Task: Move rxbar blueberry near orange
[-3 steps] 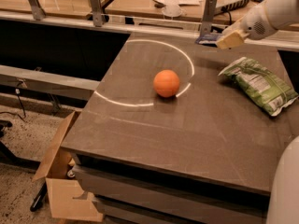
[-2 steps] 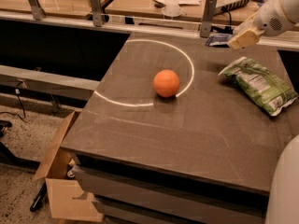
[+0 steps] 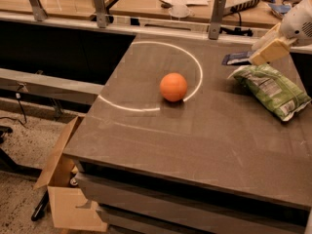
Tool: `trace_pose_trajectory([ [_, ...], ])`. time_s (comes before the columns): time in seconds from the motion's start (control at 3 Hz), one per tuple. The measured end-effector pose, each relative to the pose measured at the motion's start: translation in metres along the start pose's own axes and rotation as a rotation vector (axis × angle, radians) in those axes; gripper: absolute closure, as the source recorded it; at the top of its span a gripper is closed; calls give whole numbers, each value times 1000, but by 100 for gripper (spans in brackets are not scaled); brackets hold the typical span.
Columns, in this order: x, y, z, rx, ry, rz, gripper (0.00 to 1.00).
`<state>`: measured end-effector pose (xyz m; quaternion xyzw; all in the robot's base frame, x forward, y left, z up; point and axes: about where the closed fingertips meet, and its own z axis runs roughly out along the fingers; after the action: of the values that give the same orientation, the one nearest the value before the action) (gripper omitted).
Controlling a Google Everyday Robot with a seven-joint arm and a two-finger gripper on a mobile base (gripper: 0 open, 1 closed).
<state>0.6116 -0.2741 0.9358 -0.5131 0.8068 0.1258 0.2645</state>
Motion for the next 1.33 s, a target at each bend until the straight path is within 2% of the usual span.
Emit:
trace_pose_trajectory([
  [0.33,-6,28,1,-34,-12,15,100],
  [0.67,-8,56,14,-45,-11,43,100],
  [1.33,1,96,58,-64,16,75,100],
])
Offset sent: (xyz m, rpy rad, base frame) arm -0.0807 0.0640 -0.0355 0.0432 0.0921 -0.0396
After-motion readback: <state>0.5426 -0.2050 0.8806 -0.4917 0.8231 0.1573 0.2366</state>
